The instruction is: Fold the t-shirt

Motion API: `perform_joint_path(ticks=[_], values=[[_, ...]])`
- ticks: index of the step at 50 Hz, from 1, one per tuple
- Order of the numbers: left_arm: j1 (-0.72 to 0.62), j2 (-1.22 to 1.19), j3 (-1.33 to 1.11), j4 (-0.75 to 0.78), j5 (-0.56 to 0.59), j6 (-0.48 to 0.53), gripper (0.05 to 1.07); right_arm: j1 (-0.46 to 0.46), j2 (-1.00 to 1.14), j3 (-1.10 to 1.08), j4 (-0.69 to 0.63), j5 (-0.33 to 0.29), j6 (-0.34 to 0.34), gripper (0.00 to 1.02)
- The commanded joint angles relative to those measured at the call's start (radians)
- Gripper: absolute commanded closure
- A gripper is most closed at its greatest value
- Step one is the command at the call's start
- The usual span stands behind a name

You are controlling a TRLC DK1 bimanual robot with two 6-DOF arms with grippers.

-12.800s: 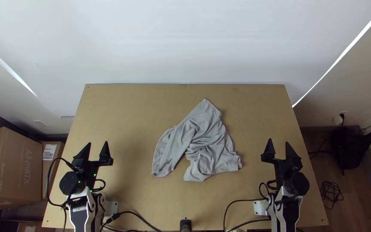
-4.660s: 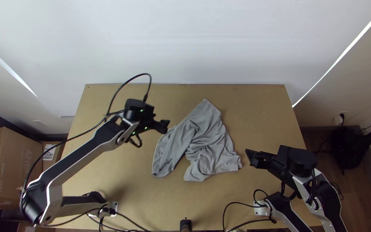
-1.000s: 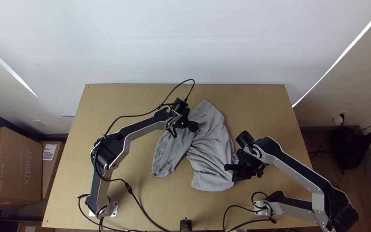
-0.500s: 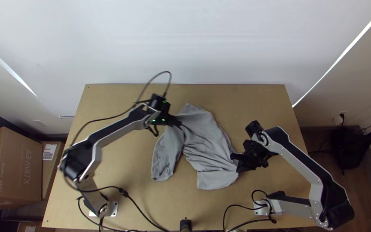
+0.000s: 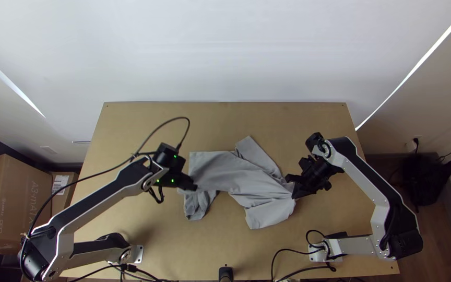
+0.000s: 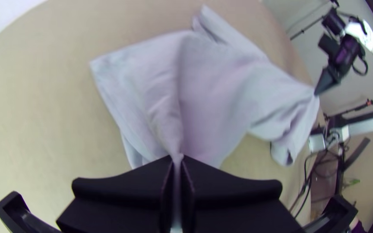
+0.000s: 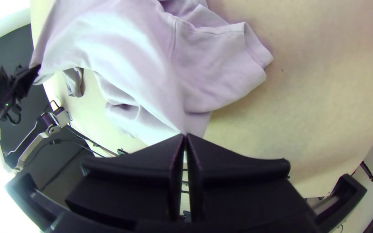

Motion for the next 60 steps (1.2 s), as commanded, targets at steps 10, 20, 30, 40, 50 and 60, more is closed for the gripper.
perform_joint_path(ticks=[10, 20, 30, 40, 50, 60], values=[[-0.112, -0.079, -0.09, -0.132, 0.098, 0.137, 0.94, -0.069, -0.006, 0.072, -0.023, 0.005, -0.027, 1.0], [-0.049, -0.03, -0.024, -0.152, 0.1, 0.184, 0.09, -0.144, 0.0, 0.081, 0.02, 0.002, -0.003, 1.0], [0.126, -0.041, 0.03, -0.101, 0.209, 0.18, 0.1, -0.175, -0.112, 0.017, 0.166, 0.004, 0.03, 1.0], [0.207, 0.11, 0.09, -0.02, 0.21, 0.117, 0.1, -0.133, -0.123, 0.018, 0.17, 0.004, 0.024, 1.0], [0.221, 0.248, 0.096, 0.052, 0.158, 0.094, 0.1, -0.092, -0.155, 0.029, 0.177, 0.002, 0.024, 0.87], [0.252, 0.278, 0.095, 0.088, 0.138, 0.108, 0.1, -0.037, -0.156, 0.026, 0.177, 0.005, -0.032, 0.32]])
